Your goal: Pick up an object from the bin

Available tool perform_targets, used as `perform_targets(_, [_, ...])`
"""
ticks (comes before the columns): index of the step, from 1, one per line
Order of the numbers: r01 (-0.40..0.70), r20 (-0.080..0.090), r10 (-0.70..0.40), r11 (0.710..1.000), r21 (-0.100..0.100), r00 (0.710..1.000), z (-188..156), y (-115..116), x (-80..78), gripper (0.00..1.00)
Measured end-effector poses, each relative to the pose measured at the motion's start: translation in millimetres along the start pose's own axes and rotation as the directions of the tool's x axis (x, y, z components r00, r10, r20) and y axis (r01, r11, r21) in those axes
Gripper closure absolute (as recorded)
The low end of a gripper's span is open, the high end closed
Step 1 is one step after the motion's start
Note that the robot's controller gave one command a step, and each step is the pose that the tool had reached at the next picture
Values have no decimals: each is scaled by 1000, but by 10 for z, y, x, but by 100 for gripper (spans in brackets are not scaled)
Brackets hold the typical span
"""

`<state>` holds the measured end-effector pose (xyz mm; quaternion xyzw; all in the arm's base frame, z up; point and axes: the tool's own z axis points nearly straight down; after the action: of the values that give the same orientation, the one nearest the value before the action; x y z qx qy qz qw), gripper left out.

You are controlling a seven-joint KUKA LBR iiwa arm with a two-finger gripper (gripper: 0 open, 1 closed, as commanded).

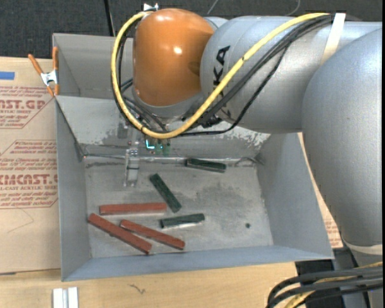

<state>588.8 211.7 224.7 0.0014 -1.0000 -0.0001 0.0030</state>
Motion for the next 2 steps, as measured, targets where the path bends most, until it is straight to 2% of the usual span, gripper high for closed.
perform_targets(1, [167,-1,-167,986,1,986,1593,-496,549,0])
perform_targets(2, [138,10,-138,990,1,990,1235,-703,501,0])
